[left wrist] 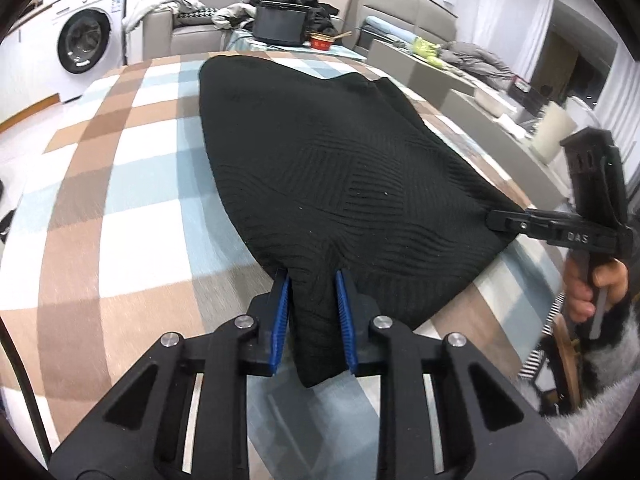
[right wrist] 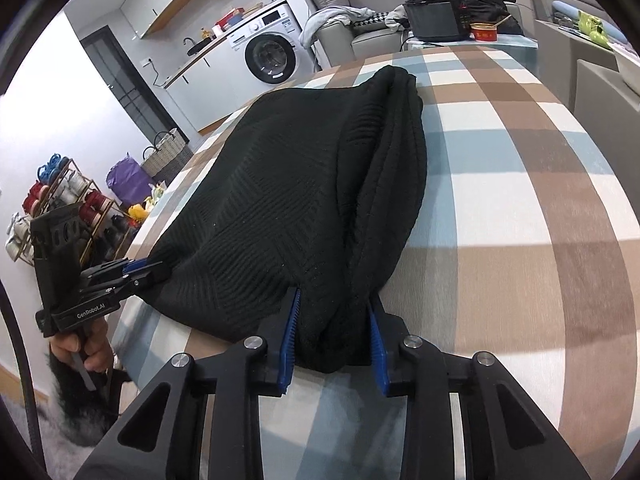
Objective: Fold small clothes
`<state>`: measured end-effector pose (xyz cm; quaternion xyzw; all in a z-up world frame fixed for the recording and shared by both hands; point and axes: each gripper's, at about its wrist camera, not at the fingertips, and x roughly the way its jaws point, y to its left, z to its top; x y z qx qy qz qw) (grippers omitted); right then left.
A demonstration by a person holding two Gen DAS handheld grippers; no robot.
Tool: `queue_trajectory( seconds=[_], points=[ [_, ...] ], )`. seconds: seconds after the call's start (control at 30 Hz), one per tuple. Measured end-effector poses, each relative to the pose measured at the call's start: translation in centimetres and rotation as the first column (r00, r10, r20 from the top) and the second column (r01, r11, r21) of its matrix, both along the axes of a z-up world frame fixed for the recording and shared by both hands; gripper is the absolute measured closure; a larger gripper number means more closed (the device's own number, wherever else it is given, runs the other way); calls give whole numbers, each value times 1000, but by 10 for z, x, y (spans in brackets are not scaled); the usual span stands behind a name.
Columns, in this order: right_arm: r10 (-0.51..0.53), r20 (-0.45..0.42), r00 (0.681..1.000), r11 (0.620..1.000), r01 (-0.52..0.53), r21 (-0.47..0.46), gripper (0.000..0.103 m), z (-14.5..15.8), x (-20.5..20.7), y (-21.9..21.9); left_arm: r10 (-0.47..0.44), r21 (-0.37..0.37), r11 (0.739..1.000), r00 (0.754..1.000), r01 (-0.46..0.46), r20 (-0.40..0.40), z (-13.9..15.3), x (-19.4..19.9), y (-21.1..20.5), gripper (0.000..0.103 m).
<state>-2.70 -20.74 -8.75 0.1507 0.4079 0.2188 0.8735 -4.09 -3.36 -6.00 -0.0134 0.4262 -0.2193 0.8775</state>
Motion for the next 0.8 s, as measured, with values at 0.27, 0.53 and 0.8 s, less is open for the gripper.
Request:
queue_trajectory(
  seconds=[0.27,0.53,0.8],
  points=[
    [2,11,1000,999,-2,-42,72,5,29,10,55,48,997,998,-56,16,1,36,-4,83],
    [-16,32,999,997,18,-80,71,10,56,17,84,76,993,996,-87,33,1,71,-7,83],
    [-37,73,997,990,46,-131,62,15,59,21,112,85,989,991,-118,67,3,73,-6,80]
  ],
)
